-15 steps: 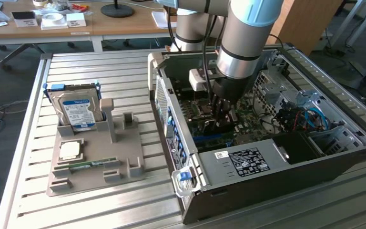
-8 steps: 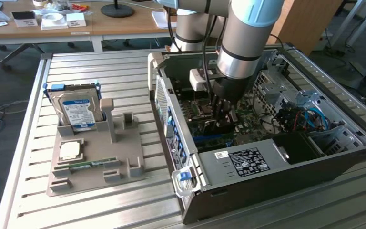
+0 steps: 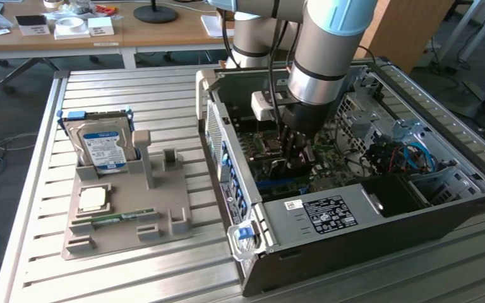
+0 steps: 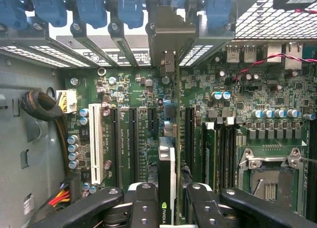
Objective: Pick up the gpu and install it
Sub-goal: 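Insert the gpu into the slot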
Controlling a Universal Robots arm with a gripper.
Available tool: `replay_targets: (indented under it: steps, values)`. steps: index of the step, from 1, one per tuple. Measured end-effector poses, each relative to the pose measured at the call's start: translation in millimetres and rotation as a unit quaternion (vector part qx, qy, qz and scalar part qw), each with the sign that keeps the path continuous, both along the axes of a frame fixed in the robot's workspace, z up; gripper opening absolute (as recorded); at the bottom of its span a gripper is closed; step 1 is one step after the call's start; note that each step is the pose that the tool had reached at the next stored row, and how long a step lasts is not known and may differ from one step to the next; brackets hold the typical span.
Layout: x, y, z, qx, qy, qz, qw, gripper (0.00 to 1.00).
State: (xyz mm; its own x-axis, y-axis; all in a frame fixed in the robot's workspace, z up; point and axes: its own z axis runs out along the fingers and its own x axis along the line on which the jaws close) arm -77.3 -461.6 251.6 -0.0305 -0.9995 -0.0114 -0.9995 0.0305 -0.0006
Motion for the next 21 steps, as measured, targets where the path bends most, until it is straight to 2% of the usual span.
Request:
replay_targets:
  steps: [7, 11, 21]
  values:
    - [0.0, 0.2, -0.7, -0.0008, -0.0006, 0.002, 1.0, 0.27]
    - [0.0, 0.7, -1.8, -0.0009, -0.0028, 0.002, 1.0, 0.27]
    - [-1.2, 0.9, -3.2, -0.001, -0.0031, 0.003, 1.0, 0.27]
